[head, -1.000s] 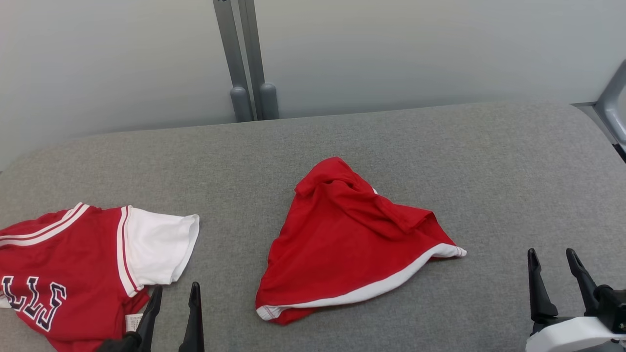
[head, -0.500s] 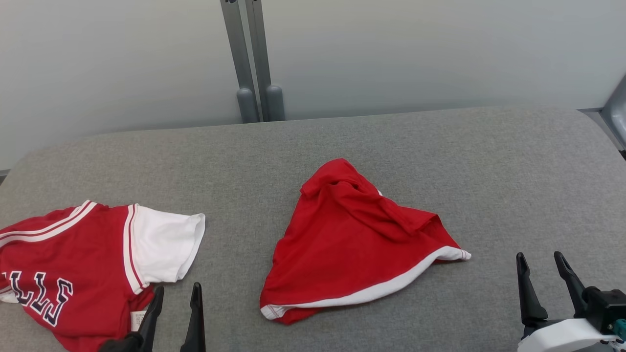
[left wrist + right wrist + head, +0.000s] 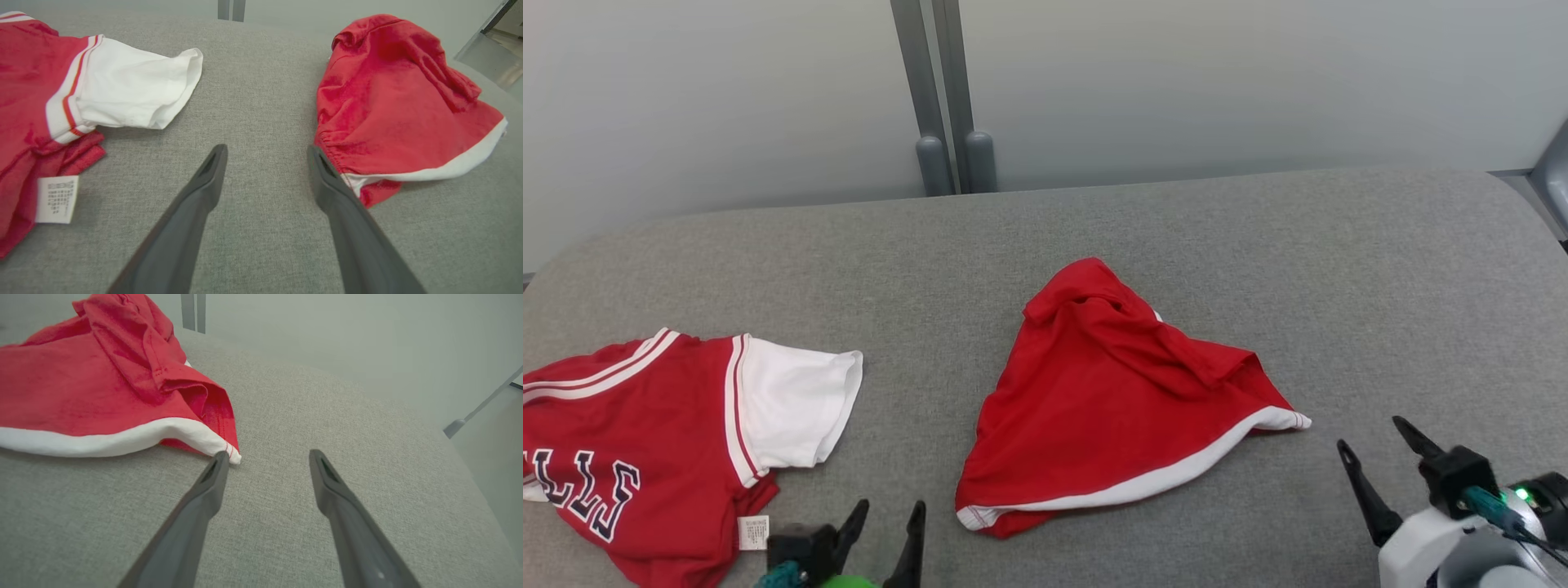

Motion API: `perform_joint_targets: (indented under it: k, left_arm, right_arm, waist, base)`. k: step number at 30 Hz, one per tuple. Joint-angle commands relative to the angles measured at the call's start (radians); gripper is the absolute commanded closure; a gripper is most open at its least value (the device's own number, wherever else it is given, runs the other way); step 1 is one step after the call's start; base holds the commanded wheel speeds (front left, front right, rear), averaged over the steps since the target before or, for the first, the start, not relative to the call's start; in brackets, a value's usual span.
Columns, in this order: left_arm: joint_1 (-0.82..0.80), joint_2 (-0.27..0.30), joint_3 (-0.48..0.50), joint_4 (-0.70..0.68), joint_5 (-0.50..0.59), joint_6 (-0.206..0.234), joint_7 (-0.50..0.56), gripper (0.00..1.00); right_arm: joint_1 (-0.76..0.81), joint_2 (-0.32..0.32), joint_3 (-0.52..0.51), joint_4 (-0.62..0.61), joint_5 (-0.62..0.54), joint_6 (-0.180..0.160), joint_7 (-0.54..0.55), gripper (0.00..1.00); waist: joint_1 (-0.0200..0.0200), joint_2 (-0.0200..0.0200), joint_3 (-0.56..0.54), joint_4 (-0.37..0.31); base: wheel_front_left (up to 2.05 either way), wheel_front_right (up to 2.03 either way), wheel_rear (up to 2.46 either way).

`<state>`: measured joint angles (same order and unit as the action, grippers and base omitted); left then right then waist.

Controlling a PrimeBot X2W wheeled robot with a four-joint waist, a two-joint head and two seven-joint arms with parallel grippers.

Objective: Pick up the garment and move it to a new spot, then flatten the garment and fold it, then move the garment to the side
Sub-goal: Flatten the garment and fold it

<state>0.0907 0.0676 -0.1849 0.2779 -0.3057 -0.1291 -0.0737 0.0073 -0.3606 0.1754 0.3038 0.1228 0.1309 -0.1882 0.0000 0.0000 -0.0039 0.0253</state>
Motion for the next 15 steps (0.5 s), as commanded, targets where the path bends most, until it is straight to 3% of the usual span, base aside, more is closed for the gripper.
perform_joint_targets:
  k: [1, 7, 15]
  left_arm:
    - [-0.012, 0.017, -0.027, 0.004, -0.006, -0.002, 0.06, 0.0]
    - [-0.067, 0.029, -0.126, -0.012, -0.102, -0.002, 0.23, 0.0]
    - [-0.134, 0.028, -0.188, 0.0, -0.151, -0.002, 0.281, 0.0]
  right_arm:
    - [-0.043, -0.028, 0.054, 0.015, -0.007, 0.0, 0.039, 0.0]
    - [-0.178, -0.12, 0.229, 0.076, 0.016, 0.0, 0.148, 0.0]
    - [-0.307, -0.177, 0.385, 0.117, 0.101, 0.0, 0.151, 0.0]
  waist:
    - [0.0, 0.0, 0.022, 0.004]
    - [0.0, 0.0, 0.106, 0.021]
    - [0.0, 0.0, 0.182, 0.044]
  base:
    - [0.0, 0.0, 0.0]
    - [0.0, 0.0, 0.0]
    - [0.0, 0.0, 0.0]
